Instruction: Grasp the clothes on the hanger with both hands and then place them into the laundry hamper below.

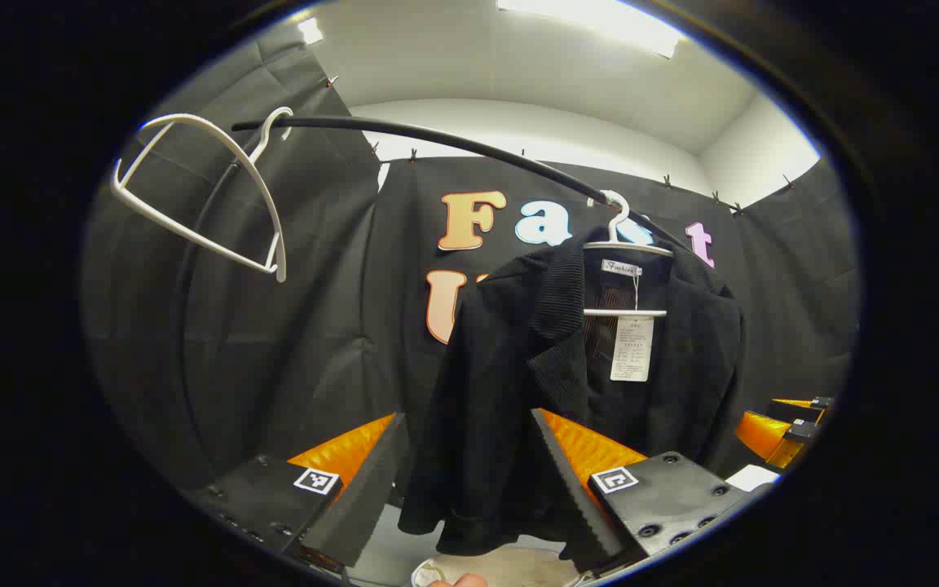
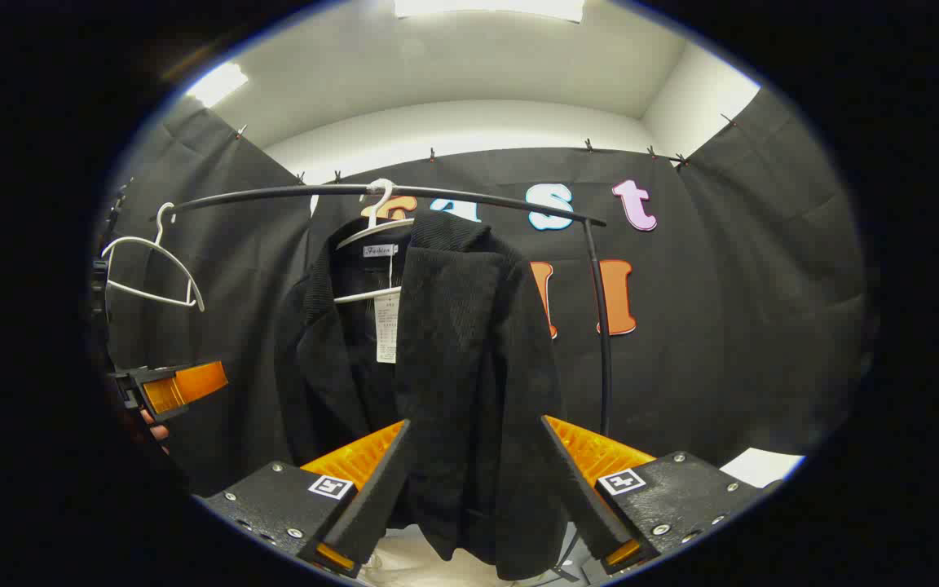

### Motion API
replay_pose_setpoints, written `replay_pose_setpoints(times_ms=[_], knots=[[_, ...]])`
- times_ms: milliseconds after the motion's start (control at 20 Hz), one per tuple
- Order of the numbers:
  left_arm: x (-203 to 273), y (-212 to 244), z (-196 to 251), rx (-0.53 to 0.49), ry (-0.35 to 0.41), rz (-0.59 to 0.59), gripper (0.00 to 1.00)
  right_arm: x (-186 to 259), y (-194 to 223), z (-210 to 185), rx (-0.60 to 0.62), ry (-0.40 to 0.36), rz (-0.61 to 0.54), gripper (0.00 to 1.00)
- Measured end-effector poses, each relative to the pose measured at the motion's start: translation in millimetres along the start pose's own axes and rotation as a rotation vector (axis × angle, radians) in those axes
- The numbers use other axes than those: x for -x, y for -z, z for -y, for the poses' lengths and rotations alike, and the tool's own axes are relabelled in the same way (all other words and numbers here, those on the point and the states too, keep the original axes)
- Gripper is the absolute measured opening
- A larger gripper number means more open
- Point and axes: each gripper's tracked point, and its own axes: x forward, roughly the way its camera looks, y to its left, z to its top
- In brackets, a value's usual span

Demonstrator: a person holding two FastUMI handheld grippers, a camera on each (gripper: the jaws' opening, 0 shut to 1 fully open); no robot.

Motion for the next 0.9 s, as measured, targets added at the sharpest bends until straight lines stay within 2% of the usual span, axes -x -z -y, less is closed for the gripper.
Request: replay_pose_setpoints(times_ms=[50, 900], knots=[[1.4, -0.1, -0.6, 0.001, -0.001, -0.002, 0.93, 0.4, 1.3, -1.6, 0.006, -0.004, -0.002, 0.94], [1.2, -2.3, -8.6, 0.008, -0.021, 0.01, 0.93, -1.9, -2.0, -15.7, 0.063, -0.049, 0.001, 0.94]])
